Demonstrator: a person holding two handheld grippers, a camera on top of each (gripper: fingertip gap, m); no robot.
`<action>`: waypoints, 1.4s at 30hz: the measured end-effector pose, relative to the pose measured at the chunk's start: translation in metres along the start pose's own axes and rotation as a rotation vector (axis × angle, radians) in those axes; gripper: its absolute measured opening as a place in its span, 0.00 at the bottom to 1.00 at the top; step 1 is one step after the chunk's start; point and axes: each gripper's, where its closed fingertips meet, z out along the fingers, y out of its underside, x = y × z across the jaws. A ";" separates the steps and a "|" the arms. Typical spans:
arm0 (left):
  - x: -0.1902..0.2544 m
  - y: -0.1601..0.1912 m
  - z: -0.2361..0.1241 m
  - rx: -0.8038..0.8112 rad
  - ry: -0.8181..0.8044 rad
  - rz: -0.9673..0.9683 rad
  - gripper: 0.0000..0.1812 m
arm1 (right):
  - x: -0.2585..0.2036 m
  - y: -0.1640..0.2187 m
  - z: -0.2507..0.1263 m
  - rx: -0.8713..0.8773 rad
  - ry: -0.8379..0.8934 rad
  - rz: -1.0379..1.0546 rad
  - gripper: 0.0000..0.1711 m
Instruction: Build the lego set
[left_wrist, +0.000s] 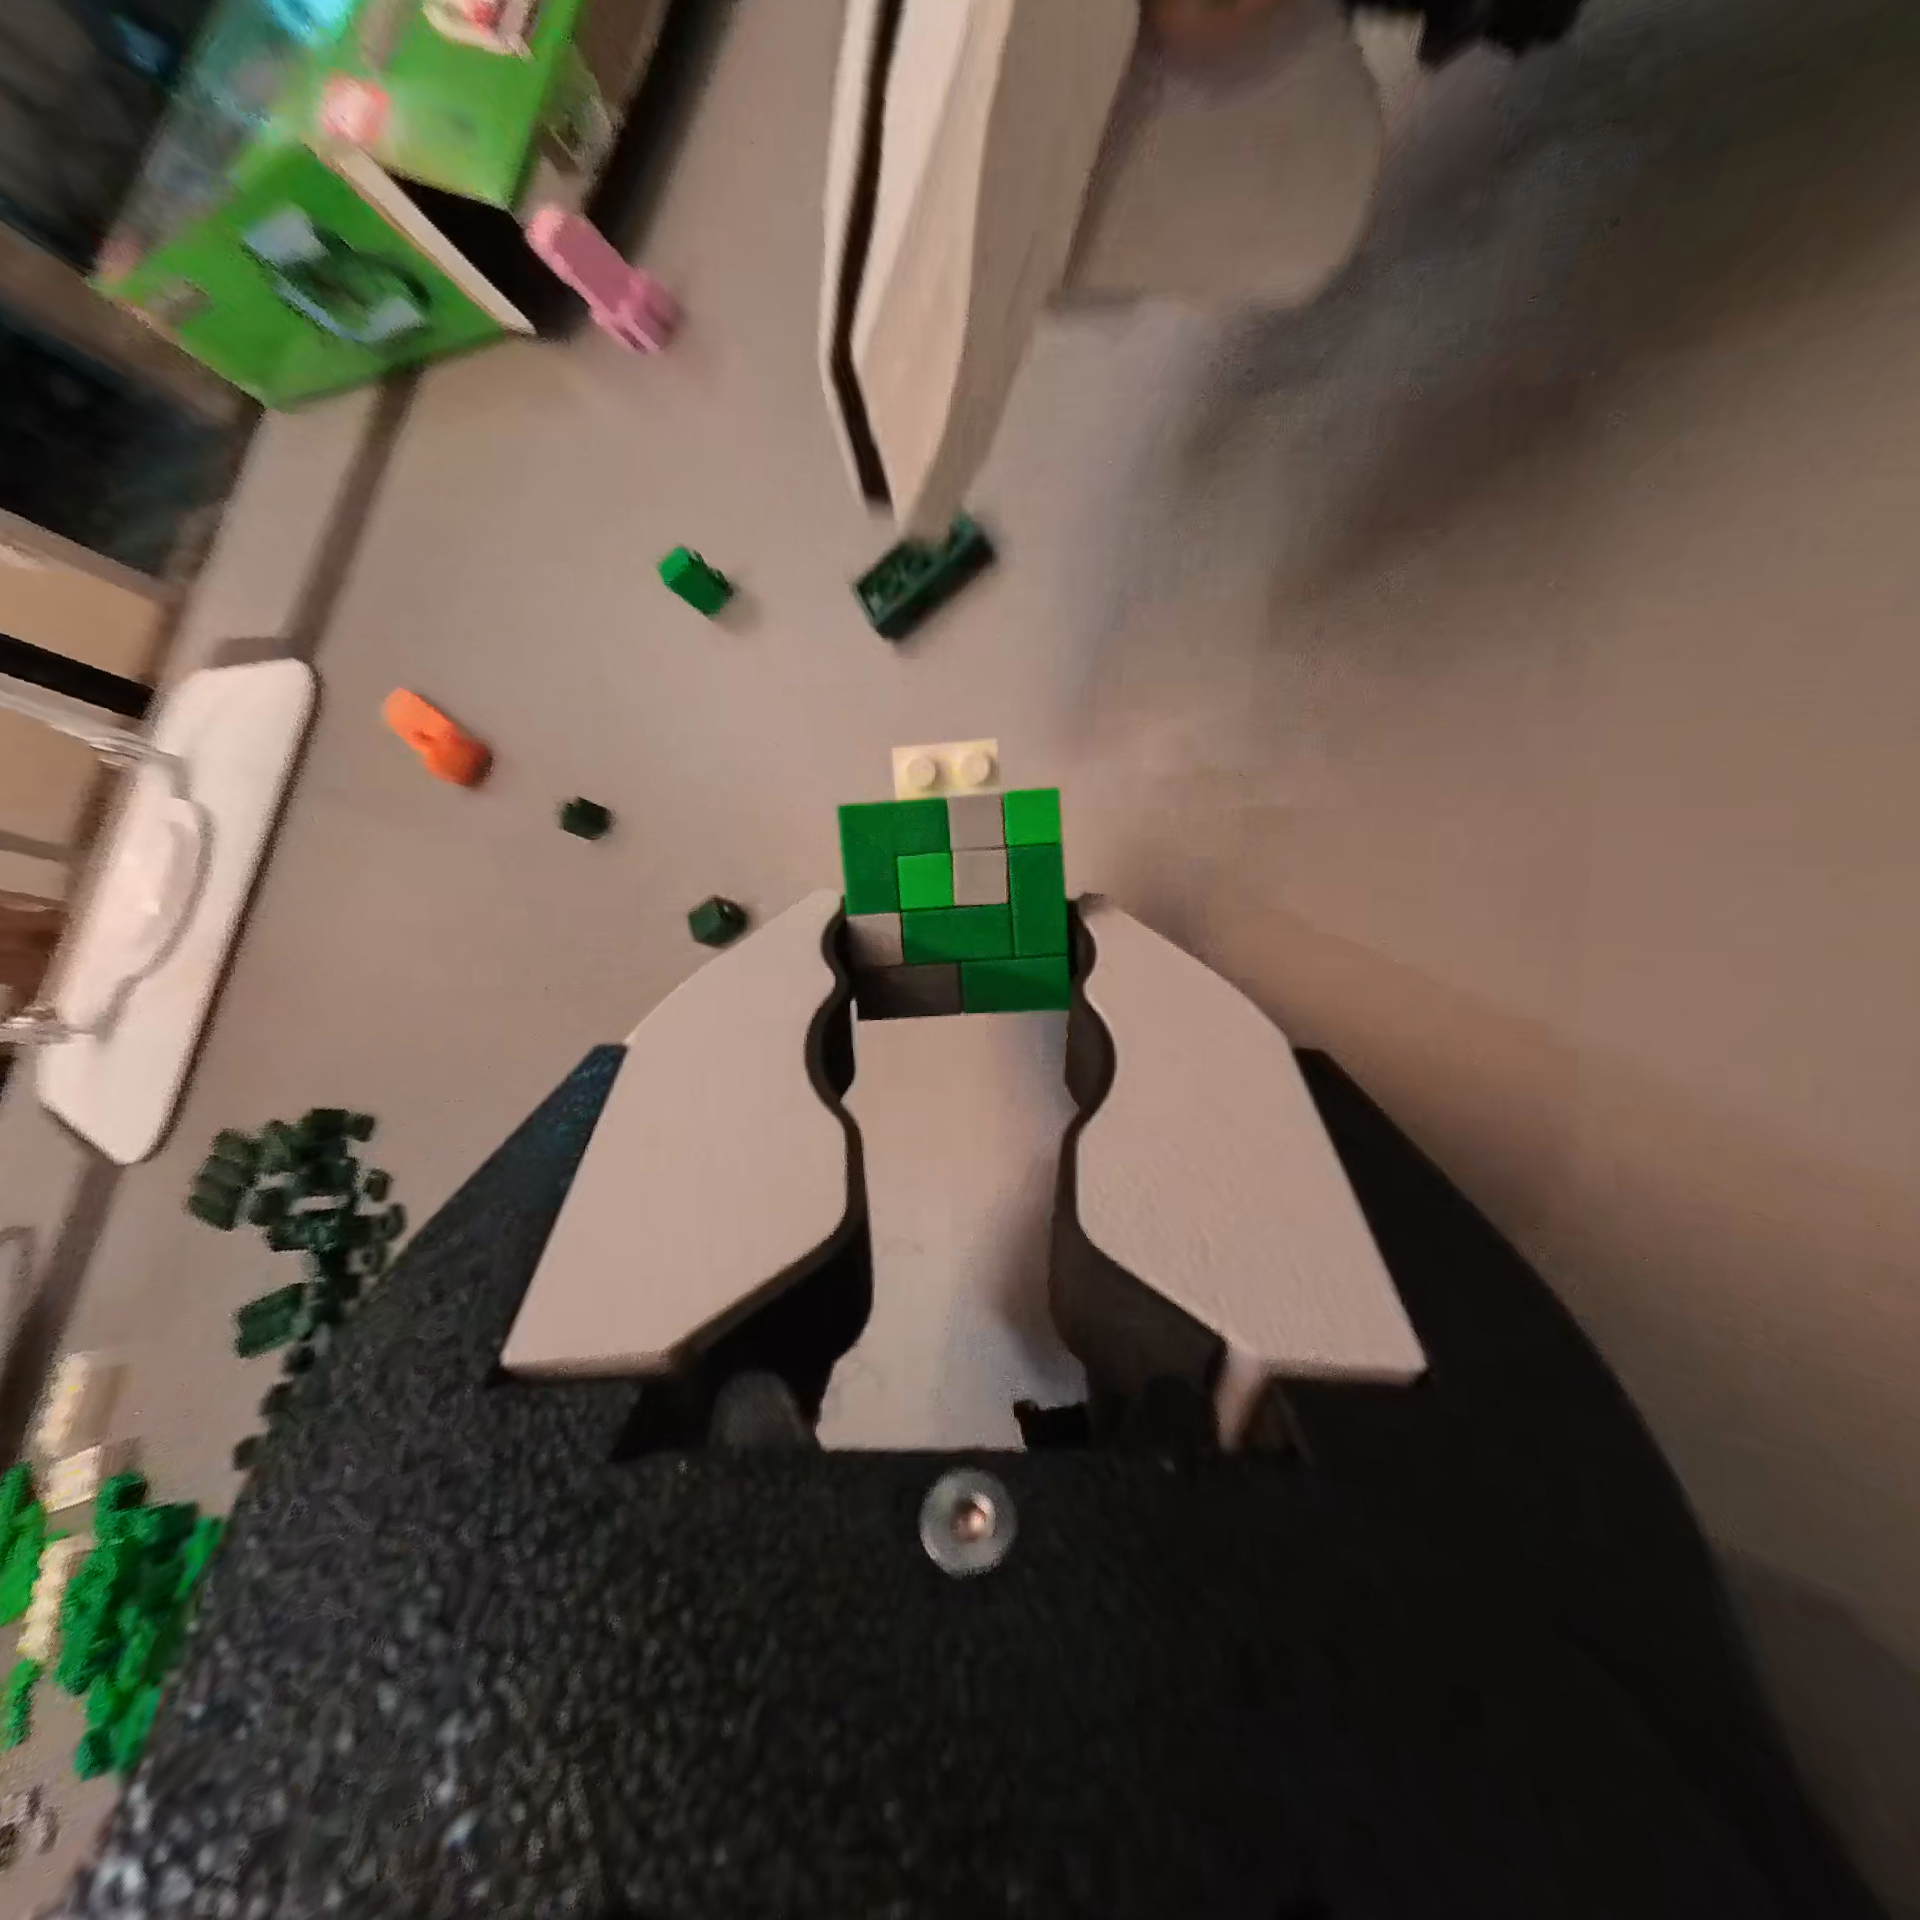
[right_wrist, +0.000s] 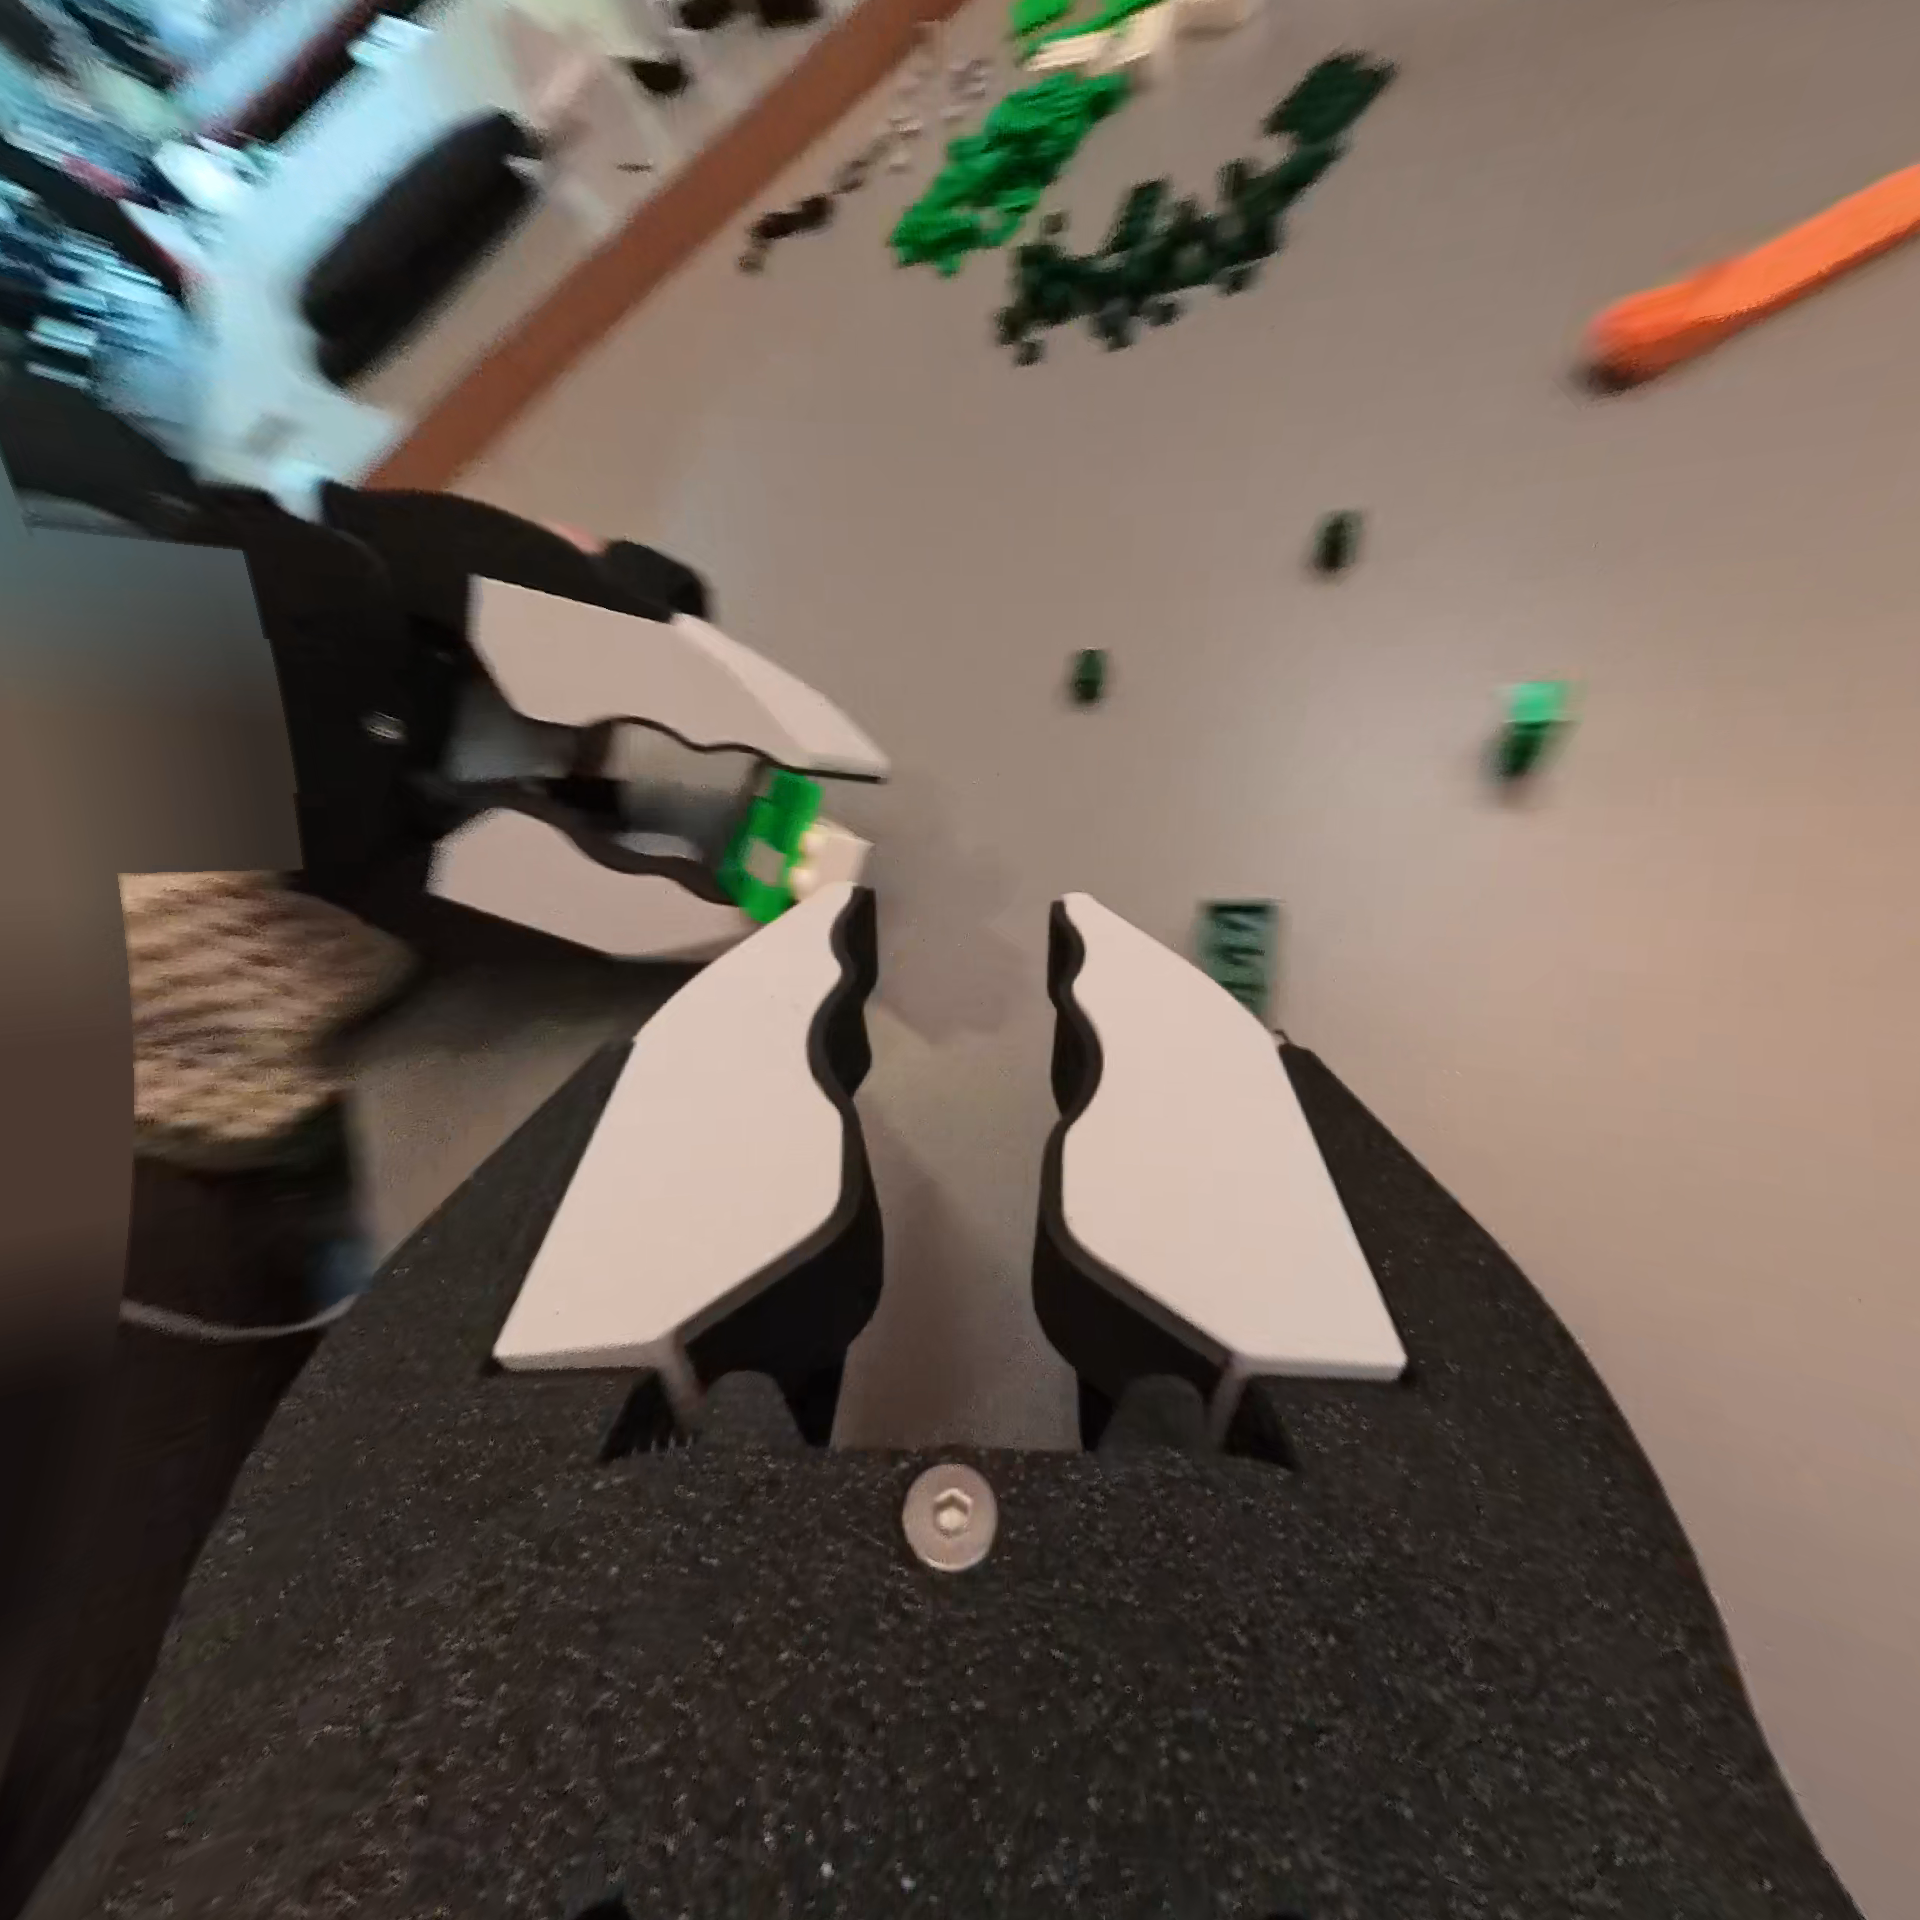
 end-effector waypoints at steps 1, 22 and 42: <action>0.000 0.005 0.002 -0.027 0.037 -0.011 0.20 | 0.014 -0.001 -0.007 0.000 0.092 -0.053 0.18; -0.002 0.040 -0.010 -0.313 0.419 -0.234 0.22 | 0.055 0.030 0.014 -0.257 0.315 -0.350 0.10; -0.024 -0.043 -0.030 0.127 -0.182 0.470 0.27 | -0.045 -0.001 0.019 -0.149 -0.221 -0.291 0.10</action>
